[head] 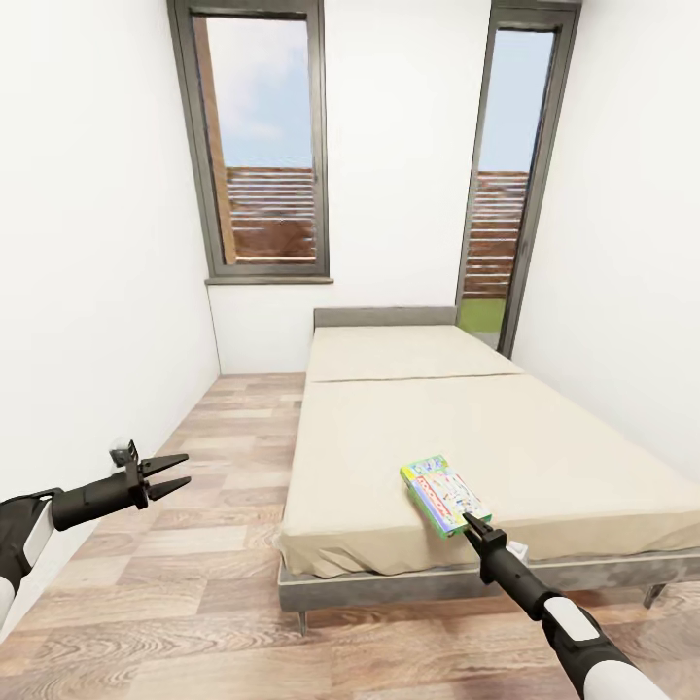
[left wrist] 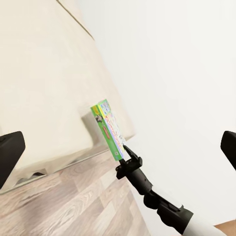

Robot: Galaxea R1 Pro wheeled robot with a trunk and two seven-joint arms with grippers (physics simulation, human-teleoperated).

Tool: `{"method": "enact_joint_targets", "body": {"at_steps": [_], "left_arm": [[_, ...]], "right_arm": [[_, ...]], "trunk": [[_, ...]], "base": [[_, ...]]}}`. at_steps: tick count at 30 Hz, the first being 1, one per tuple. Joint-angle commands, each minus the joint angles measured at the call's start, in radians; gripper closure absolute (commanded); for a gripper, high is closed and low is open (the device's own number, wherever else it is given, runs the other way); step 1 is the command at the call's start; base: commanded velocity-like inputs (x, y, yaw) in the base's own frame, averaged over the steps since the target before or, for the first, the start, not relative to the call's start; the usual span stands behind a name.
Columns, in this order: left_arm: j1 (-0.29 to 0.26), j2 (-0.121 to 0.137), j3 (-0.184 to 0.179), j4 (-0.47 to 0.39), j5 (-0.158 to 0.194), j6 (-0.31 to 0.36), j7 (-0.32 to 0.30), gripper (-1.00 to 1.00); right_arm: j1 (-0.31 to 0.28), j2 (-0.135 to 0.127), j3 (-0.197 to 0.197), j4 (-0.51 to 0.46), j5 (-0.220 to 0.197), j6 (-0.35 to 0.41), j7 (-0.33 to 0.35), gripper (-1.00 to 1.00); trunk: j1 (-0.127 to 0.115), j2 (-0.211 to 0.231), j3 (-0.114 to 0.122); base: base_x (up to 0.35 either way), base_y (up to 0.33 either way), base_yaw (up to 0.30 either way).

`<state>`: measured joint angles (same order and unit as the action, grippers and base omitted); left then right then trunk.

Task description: Put all the toys in the child's room - the three board games (two on the bed and one on the table), the two jigsaw puzzles on the table, and the tennis ball on the table - inside the toy box on the table in the child's room.

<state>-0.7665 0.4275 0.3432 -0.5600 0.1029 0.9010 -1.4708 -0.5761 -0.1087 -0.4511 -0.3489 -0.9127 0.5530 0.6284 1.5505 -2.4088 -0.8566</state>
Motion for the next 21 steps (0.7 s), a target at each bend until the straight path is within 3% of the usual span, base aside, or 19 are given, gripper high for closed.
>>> {"method": "enact_joint_targets", "body": {"at_steps": [1,16,21], "left_arm": [[0.0,0.0,0.0,0.0,0.0,0.01,-0.003,-1.0],[0.0,-0.001,0.0,0.0,0.0,0.007,0.0,-1.0],[0.0,-0.001,0.0,0.0,0.0,0.007,0.0,-1.0]], "right_arm": [[-0.001,0.0,-0.004,0.001,-0.002,0.009,0.0,1.0],[-0.001,-0.005,-0.005,-0.02,-0.006,0.05,0.014,1.0],[-0.001,-0.005,0.038,-0.118,0.004,0.133,0.05,1.0]], "trunk": [[-0.004,0.007,0.002],[-0.062,0.112,0.049],[-0.081,0.147,0.065]], "base": [[0.0,0.0,0.0],[0.0,0.0,0.0],[0.0,0.0,0.0]]}}
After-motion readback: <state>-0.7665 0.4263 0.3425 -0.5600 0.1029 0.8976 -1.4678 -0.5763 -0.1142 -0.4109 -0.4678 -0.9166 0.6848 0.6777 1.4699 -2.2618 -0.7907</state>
